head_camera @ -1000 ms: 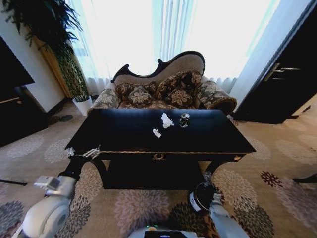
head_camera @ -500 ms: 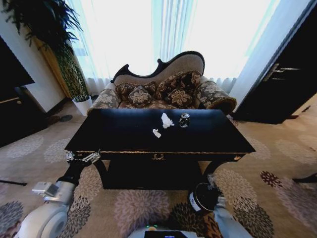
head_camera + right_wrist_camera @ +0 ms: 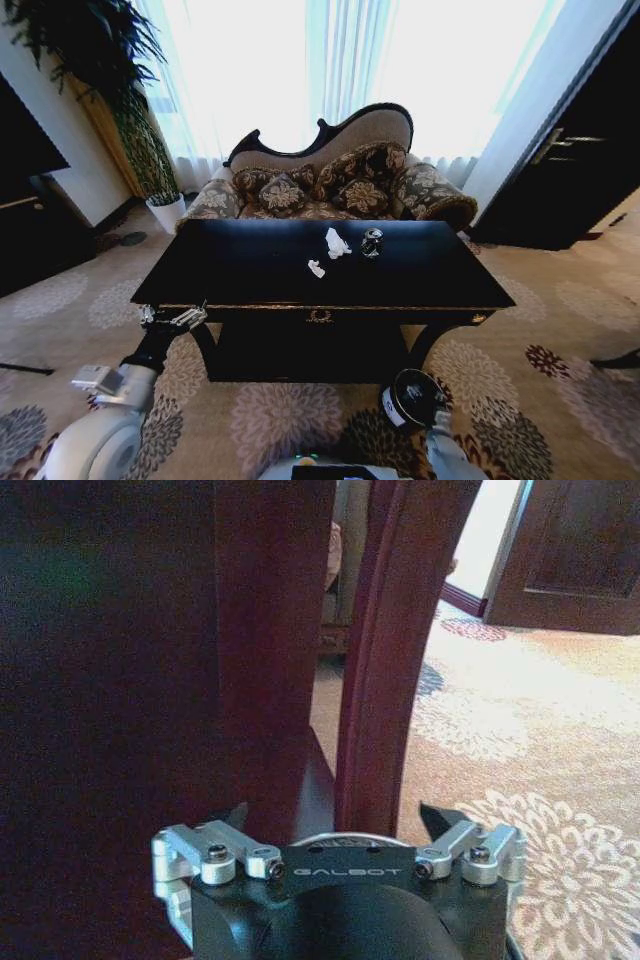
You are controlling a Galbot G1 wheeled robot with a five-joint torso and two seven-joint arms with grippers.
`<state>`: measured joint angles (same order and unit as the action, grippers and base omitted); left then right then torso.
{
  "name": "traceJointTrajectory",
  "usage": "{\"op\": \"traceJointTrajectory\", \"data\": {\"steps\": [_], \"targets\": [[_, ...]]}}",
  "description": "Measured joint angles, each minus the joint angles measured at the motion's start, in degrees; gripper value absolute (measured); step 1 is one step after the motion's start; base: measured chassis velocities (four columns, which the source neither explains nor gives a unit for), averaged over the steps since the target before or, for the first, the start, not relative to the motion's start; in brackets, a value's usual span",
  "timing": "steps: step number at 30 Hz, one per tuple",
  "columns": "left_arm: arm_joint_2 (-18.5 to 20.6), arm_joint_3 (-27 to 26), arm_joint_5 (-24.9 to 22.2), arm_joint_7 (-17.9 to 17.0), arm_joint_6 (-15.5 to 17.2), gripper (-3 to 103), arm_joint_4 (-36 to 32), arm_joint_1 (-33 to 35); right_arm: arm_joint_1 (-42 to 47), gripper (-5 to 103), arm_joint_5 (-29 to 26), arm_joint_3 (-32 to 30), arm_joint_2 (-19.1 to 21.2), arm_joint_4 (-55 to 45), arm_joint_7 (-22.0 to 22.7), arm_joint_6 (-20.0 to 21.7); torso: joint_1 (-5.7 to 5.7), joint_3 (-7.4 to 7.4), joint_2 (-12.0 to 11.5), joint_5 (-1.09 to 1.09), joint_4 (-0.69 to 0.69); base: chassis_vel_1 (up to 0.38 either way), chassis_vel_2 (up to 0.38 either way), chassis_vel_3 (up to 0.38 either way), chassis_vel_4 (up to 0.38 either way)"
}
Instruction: Move to the front of the table and place the trash on the table into the trash bin.
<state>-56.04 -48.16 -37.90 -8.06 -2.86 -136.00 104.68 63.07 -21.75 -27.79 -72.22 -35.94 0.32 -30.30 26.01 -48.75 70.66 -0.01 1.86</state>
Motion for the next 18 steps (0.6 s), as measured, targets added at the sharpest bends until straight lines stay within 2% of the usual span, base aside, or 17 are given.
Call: {"op": "traceJointTrajectory", "data": {"steps": [2, 8, 18], "targets": [[-0.3, -0.1, 0.1, 0.2, -0.1, 100, -0.2, 0.4, 1.6, 99, -0.5, 0.0, -0.2, -2.1, 0.0, 0.2, 0.00, 0.00, 0.0, 0.00, 0.00, 0.000, 0.000, 0.000, 0.000], [-0.6, -0.1, 0.4, 0.2, 0.1, 100, -0.4, 0.7, 5.8, 100, -1.1, -0.2, -0.4, -7.3, 0.0, -0.2, 0.00, 0.00, 0.0, 0.00, 0.00, 0.000, 0.000, 0.000, 0.000], [-0.6, 0.0, 0.4, 0.2, 0.2, 100, -0.4, 0.7, 19.7, 100, -3.1, -1.6, -3.2, -24.2, 0.3, -1.4, -0.01, 0.01, 0.0, 0.00, 0.01, 0.000, 0.000, 0.000, 0.000]]}}
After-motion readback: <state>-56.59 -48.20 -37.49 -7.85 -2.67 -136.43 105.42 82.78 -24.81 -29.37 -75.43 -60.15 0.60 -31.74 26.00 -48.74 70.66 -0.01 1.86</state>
